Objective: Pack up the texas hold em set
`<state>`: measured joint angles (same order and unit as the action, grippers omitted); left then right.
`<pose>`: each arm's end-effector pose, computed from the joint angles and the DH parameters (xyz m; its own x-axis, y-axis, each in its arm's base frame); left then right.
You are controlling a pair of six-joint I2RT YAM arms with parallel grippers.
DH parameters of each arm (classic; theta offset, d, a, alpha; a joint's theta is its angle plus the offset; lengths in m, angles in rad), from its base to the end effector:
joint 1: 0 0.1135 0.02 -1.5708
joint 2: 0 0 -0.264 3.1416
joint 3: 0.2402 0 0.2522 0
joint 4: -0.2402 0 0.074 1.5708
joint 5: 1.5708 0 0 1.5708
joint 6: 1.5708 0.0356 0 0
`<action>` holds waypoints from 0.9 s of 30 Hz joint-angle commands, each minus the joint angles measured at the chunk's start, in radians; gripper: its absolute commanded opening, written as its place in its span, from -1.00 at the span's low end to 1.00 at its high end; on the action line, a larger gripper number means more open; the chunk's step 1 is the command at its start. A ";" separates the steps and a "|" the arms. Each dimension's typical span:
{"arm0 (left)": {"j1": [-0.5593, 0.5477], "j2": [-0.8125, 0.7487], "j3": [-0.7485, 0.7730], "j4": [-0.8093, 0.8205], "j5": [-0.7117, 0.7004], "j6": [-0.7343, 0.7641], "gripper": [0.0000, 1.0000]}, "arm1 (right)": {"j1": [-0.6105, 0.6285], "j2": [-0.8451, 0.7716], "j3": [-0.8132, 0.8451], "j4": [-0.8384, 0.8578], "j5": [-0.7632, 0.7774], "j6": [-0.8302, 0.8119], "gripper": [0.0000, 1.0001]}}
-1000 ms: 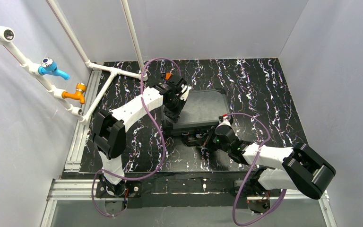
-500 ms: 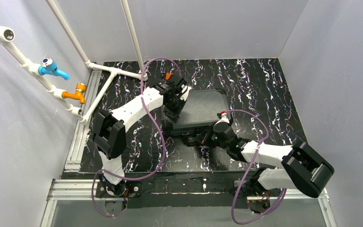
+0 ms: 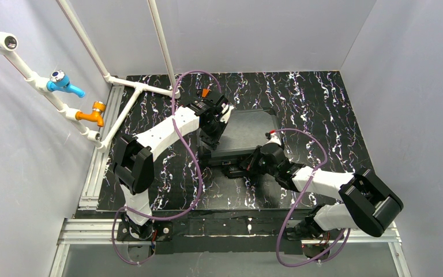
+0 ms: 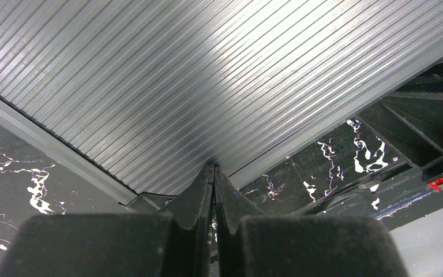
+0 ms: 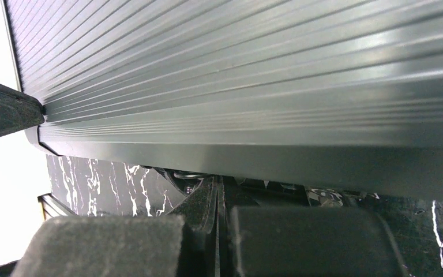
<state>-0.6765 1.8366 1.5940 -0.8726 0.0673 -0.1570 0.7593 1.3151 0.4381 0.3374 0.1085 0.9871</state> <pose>0.3024 -0.2459 0.2693 -0.7929 0.4366 -0.4251 0.5303 0.8380 -0.1284 0.1839 0.1692 0.1627 -0.7202 0.4601 -0.5192 -0.0291 0.7278 0.6852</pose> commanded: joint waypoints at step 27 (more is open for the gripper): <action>-0.003 0.024 -0.022 -0.087 -0.084 0.020 -1.00 | -0.062 -0.065 0.150 -0.002 0.013 -0.093 -0.97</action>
<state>-0.6792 1.8366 1.5944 -0.8730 0.0582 -0.1570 0.7387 1.2858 0.5133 0.2283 0.0544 0.9230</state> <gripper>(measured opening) 0.009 0.029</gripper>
